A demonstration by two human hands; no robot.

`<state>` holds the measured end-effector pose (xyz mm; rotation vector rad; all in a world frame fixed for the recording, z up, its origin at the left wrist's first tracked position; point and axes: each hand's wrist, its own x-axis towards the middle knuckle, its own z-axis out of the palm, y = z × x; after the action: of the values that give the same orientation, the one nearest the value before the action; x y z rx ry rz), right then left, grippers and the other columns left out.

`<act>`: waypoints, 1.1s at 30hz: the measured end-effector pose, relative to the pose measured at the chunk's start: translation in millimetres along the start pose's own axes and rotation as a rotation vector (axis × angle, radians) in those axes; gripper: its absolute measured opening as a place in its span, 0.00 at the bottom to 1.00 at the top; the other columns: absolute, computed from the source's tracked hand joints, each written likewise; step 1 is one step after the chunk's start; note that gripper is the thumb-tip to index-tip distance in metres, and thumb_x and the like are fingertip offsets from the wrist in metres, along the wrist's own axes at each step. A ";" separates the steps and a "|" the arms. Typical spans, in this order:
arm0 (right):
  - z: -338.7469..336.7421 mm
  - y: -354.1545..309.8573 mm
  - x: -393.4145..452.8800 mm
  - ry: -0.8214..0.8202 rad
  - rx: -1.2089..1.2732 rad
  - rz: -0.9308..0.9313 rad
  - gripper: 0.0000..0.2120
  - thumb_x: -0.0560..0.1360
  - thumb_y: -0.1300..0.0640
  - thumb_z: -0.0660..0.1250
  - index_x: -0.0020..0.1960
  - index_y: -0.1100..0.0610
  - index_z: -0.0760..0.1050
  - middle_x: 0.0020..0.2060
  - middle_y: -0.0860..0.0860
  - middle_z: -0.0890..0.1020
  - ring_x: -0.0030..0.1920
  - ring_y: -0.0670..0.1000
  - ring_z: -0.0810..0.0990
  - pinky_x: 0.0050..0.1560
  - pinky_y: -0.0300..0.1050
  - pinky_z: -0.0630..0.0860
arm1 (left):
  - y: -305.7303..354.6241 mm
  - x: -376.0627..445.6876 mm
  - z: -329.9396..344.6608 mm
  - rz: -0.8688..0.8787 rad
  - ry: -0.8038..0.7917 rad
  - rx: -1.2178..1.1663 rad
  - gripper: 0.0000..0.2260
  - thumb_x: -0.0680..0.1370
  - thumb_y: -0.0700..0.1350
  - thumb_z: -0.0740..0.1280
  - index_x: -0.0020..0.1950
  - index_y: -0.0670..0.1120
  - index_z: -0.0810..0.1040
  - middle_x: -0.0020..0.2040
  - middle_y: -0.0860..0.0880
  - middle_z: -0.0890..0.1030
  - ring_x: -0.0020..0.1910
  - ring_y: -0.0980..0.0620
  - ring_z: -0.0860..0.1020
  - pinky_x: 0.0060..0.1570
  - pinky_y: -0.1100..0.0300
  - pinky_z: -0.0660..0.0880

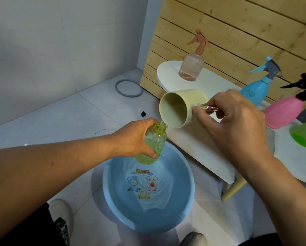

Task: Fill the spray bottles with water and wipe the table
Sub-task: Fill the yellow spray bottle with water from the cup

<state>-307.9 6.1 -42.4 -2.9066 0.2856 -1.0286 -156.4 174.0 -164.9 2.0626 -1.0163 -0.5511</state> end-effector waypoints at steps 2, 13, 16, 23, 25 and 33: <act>0.7 0.4 0.0 0.013 -0.018 -0.019 0.15 0.78 0.42 0.67 0.42 0.53 0.77 0.37 0.47 0.72 0.37 0.51 0.71 0.35 0.44 0.59 | 0.6 -0.3 -0.1 0.001 -0.002 0.000 0.40 0.64 0.51 0.85 0.71 0.57 0.70 0.59 0.57 0.78 0.57 0.54 0.78 0.54 0.59 0.79; 2.7 1.4 -0.7 0.060 -0.069 -0.102 0.15 0.79 0.43 0.67 0.43 0.54 0.77 0.38 0.46 0.70 0.38 0.51 0.71 0.33 0.45 0.64 | 0.1 -0.5 0.2 0.003 -0.004 -0.005 0.39 0.64 0.51 0.85 0.70 0.57 0.70 0.58 0.58 0.79 0.55 0.55 0.79 0.52 0.60 0.79; 2.8 1.9 -0.9 0.056 -0.078 -0.127 0.15 0.80 0.43 0.67 0.44 0.54 0.77 0.38 0.46 0.70 0.38 0.51 0.71 0.32 0.47 0.66 | 0.4 -0.5 0.1 0.007 -0.005 -0.018 0.39 0.64 0.51 0.85 0.70 0.57 0.70 0.56 0.60 0.79 0.54 0.57 0.79 0.50 0.62 0.78; 2.2 1.7 -1.9 0.076 -0.066 -0.166 0.15 0.80 0.45 0.67 0.44 0.56 0.77 0.38 0.51 0.74 0.39 0.54 0.73 0.31 0.52 0.71 | 1.2 -0.7 0.0 0.016 0.000 -0.006 0.38 0.64 0.51 0.85 0.69 0.57 0.71 0.56 0.59 0.79 0.54 0.57 0.79 0.52 0.61 0.79; 2.3 2.0 -2.4 0.080 -0.075 -0.179 0.15 0.81 0.45 0.67 0.44 0.56 0.77 0.38 0.51 0.74 0.39 0.55 0.73 0.31 0.53 0.72 | 1.0 -0.7 -0.3 0.018 0.001 -0.013 0.37 0.64 0.51 0.85 0.68 0.57 0.72 0.56 0.59 0.79 0.54 0.57 0.79 0.51 0.61 0.79; 3.4 1.4 -3.2 0.103 -0.117 -0.257 0.15 0.82 0.45 0.65 0.46 0.57 0.79 0.40 0.53 0.76 0.40 0.56 0.74 0.31 0.52 0.72 | 0.1 0.2 -1.5 0.029 0.017 -0.022 0.37 0.63 0.53 0.85 0.67 0.60 0.71 0.53 0.63 0.78 0.51 0.63 0.78 0.43 0.70 0.75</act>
<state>-308.4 5.3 -47.2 -3.0600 -0.0283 -1.2389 -155.3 174.5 -163.9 2.0271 -1.0239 -0.5264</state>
